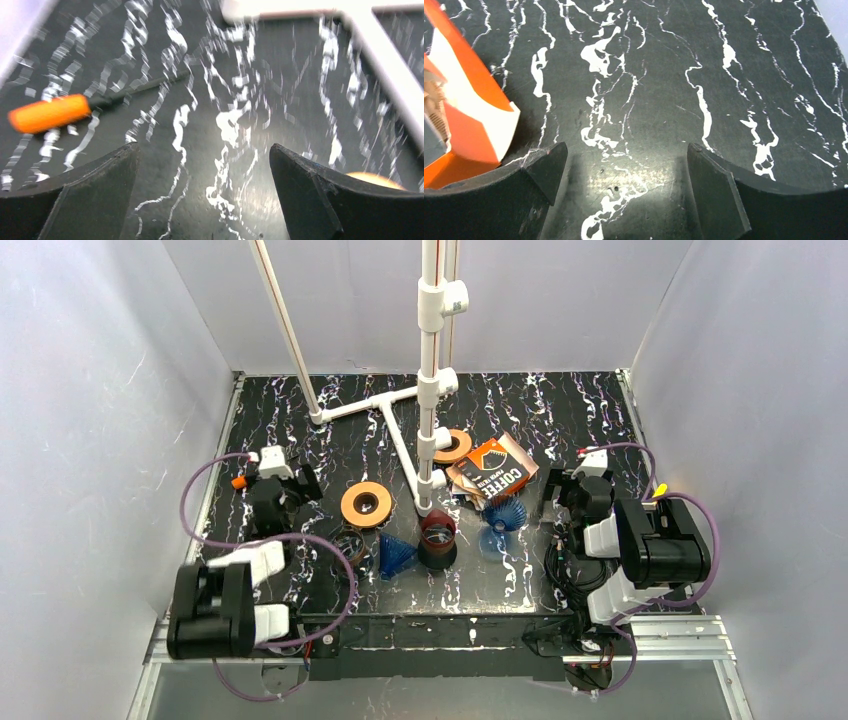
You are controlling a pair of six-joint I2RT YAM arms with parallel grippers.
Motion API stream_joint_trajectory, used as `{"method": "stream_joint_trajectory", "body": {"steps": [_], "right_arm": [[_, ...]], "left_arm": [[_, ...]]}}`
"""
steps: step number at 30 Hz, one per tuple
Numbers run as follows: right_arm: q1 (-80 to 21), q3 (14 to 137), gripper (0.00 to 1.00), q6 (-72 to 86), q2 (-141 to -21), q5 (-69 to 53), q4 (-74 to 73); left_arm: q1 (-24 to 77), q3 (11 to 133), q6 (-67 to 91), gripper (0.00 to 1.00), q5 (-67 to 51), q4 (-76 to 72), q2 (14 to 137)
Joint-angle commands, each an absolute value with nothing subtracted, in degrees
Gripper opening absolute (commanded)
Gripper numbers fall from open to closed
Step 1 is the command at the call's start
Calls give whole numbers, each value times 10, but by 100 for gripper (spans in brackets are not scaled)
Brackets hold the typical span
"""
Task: Place the coffee filter in the dripper
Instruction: Pick up the dripper holder from the center of the board.
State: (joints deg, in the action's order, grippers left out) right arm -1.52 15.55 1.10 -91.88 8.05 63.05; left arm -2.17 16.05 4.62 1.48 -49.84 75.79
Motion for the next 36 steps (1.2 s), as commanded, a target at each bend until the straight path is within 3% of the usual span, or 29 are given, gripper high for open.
{"method": "stream_joint_trajectory", "body": {"steps": [1, 6, 14, 19, 25, 36], "right_arm": [[-15, 224, 98, 25, -870, 160, 517], [-11, 348, 98, 214, -813, 350, 226], [-6, 489, 98, 323, -805, 247, 44], [-5, 623, 98, 357, -859, 263, -163], [-5, 687, 98, 366, -932, 207, -294], [-5, 624, 98, 333, -857, 18, -259]], "left_arm": [[-23, 175, 149, 99, 167, -369, 586], [-25, 240, 221, 100, 164, -124, 436], [-25, 431, 298, 99, 114, 255, 453], [-25, 531, 292, 99, 54, 412, 519], [-25, 560, 330, 99, -49, 488, 552], [-25, 545, 385, 99, -162, 495, 602]]}}
